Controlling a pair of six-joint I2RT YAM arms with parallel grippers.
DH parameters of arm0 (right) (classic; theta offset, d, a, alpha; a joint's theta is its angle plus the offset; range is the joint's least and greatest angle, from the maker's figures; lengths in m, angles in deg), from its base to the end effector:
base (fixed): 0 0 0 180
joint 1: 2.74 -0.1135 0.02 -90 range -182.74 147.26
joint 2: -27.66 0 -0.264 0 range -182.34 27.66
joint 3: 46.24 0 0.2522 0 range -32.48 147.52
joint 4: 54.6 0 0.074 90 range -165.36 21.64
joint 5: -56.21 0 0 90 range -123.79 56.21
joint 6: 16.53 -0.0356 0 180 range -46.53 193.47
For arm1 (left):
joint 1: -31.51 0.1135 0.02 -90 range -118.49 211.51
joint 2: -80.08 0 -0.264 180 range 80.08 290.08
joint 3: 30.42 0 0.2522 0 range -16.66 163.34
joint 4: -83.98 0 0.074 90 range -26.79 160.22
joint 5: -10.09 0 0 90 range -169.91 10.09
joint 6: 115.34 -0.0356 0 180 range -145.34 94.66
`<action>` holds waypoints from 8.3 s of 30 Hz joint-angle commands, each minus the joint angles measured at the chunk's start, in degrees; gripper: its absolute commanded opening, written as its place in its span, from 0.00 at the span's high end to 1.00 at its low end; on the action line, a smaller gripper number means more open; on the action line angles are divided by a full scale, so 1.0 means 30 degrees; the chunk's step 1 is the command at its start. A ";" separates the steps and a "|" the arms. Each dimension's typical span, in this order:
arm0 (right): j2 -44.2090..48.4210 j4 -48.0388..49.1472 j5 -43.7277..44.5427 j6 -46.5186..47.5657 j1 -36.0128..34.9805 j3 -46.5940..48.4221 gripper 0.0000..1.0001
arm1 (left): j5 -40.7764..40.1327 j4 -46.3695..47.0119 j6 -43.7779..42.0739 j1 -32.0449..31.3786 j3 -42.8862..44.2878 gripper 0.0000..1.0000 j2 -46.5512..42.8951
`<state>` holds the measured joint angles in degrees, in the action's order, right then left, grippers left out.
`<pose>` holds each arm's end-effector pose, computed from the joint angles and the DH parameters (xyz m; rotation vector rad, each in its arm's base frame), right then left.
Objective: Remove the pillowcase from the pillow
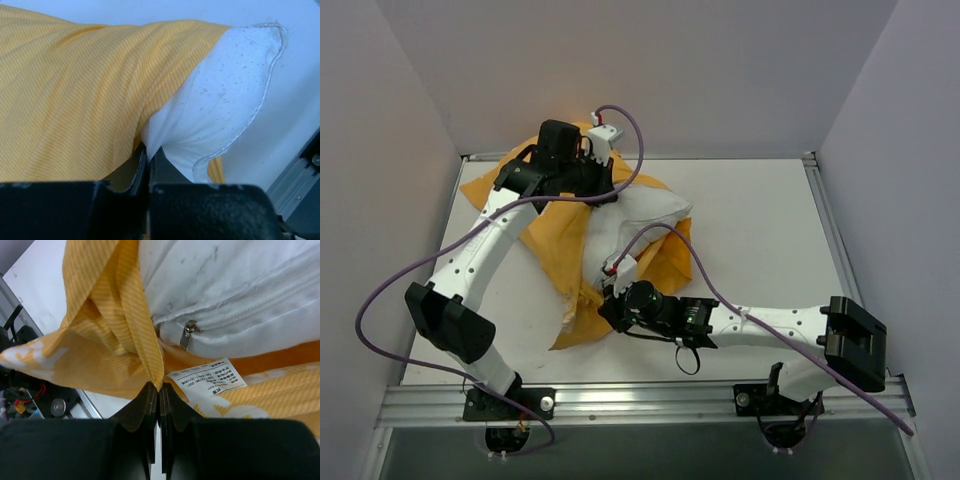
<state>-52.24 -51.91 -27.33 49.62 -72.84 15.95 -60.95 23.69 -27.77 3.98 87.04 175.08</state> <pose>0.1125 0.2991 0.2683 -0.6921 1.8369 1.0242 0.3149 -0.1772 0.4068 0.7594 2.1263 -0.6062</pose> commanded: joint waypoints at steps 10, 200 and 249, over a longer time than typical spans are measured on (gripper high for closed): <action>-0.0731 0.8813 -0.0190 -0.2155 0.3386 -0.4099 0.97 | 0.1766 0.3848 0.2482 0.1353 0.2670 0.98 -0.2193; 0.2908 -0.6421 -1.2316 0.0745 2.3281 -0.3194 1.00 | -0.8165 0.4959 -0.7357 1.0612 -1.3151 0.06 -0.2550; 0.6622 -0.5329 -1.5251 -0.2597 3.3768 -0.0618 1.00 | -0.3388 0.3699 -1.1697 2.4351 -1.1334 0.98 -0.5418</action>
<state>-34.60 -75.12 -83.55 41.33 23.48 9.76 -58.35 23.23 -57.76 71.72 49.86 157.77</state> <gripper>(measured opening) 0.143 0.034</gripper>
